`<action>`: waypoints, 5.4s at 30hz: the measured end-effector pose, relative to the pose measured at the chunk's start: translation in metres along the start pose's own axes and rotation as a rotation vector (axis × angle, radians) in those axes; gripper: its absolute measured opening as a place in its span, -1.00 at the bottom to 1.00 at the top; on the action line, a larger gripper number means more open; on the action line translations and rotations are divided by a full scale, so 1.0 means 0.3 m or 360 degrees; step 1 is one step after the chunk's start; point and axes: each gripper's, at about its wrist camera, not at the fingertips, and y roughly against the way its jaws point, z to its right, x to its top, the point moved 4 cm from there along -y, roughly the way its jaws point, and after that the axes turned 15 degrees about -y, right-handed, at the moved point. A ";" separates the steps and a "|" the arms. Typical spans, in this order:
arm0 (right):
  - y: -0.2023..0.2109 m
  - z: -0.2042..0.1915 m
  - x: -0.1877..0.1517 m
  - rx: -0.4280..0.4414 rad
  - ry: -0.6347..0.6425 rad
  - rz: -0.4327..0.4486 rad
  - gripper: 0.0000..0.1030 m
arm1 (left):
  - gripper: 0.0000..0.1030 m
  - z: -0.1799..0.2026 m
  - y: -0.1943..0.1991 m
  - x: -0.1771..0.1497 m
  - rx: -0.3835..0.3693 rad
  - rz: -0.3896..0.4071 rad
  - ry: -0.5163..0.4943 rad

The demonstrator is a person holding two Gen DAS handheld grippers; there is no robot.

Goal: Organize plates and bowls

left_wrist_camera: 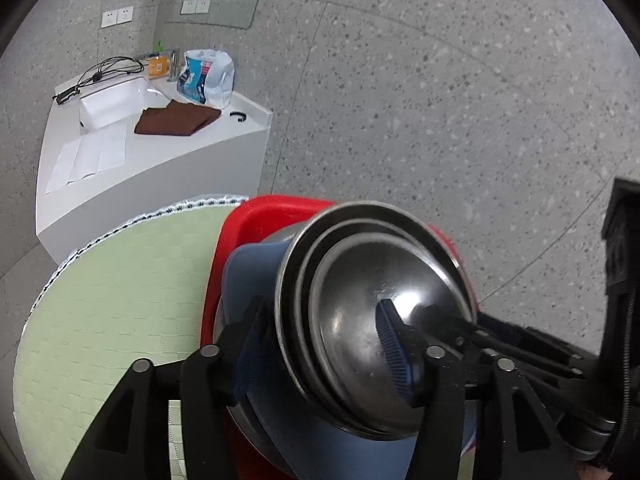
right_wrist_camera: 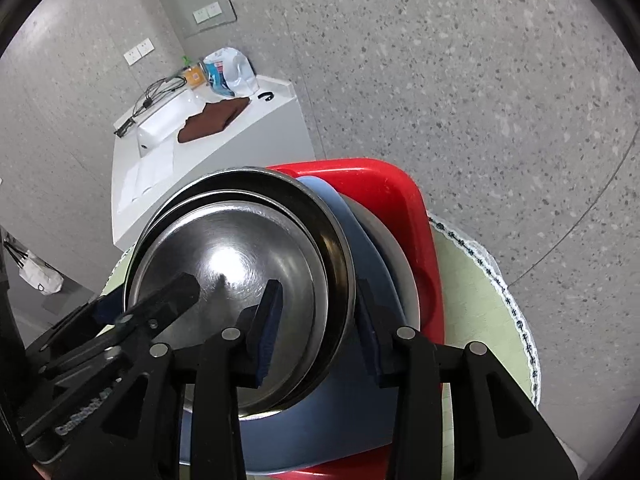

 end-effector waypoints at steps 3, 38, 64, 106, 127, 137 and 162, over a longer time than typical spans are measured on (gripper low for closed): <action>0.025 0.007 -0.004 -0.0004 -0.0004 0.0020 -0.12 | 0.29 0.000 0.060 -0.019 0.0021 0.0030 0.0002; 1.350 0.467 -0.786 0.0520 0.0457 0.0591 0.99 | 0.98 1.375 1.675 -1.123 0.0966 0.0590 0.0006; 2.092 0.653 -1.544 0.0537 0.0516 0.0834 1.00 | 0.99 2.050 2.570 -1.954 0.0962 0.0759 -0.0046; 2.302 0.962 -1.590 0.0480 0.0466 0.0946 1.00 | 0.99 2.414 2.551 -1.966 0.0878 0.0813 -0.0102; 2.239 0.946 -1.521 0.0462 0.0455 0.0936 1.00 | 0.98 2.348 2.447 -1.872 0.0894 0.0807 -0.0110; 2.220 0.919 -1.505 0.0467 0.0462 0.0938 1.00 | 0.98 2.335 2.399 -1.842 0.0914 0.0808 -0.0100; 2.131 0.856 -1.438 0.0448 0.0452 0.0919 1.00 | 0.98 2.260 2.275 -1.746 0.0924 0.0792 -0.0080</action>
